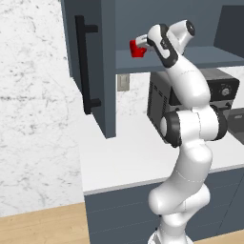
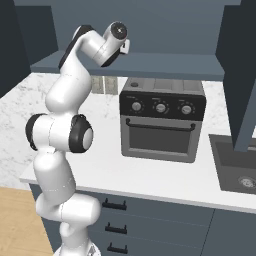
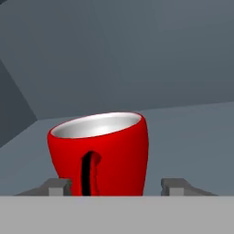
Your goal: Gather all objects into one cabinet and sort the glasses and bowls to opposite sides.
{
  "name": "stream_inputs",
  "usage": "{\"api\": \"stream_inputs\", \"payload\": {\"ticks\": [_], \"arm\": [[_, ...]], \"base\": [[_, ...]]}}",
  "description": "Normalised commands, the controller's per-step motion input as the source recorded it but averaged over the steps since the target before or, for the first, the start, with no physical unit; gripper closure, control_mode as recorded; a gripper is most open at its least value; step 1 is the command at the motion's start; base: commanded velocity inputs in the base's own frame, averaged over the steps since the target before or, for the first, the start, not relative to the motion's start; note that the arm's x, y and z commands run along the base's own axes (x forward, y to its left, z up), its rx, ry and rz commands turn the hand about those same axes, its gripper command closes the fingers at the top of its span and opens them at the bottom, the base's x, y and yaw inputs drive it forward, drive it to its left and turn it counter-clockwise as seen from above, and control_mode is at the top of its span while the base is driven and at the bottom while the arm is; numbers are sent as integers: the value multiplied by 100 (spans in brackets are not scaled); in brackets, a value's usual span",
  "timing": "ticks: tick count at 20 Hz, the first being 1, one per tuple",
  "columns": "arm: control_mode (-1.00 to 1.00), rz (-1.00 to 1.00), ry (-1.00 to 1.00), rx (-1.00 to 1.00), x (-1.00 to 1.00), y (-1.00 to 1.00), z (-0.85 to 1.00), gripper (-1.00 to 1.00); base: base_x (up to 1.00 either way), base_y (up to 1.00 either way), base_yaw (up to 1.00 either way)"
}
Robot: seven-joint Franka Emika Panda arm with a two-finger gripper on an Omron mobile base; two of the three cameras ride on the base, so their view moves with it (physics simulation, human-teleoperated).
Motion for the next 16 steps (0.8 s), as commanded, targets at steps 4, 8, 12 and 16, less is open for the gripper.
{"api": "stream_inputs", "payload": {"ticks": [4,8,12,16], "arm": [[-100,0,-4,0,0,0,-7,100],[-100,0,-6,0,-6,0,-7,100],[-100,2,-9,0,-32,0,-5,100],[-100,4,-14,0,-95,0,0,100]], "base": [[0,0,0],[0,0,0],[0,0,0],[0,0,0]]}}
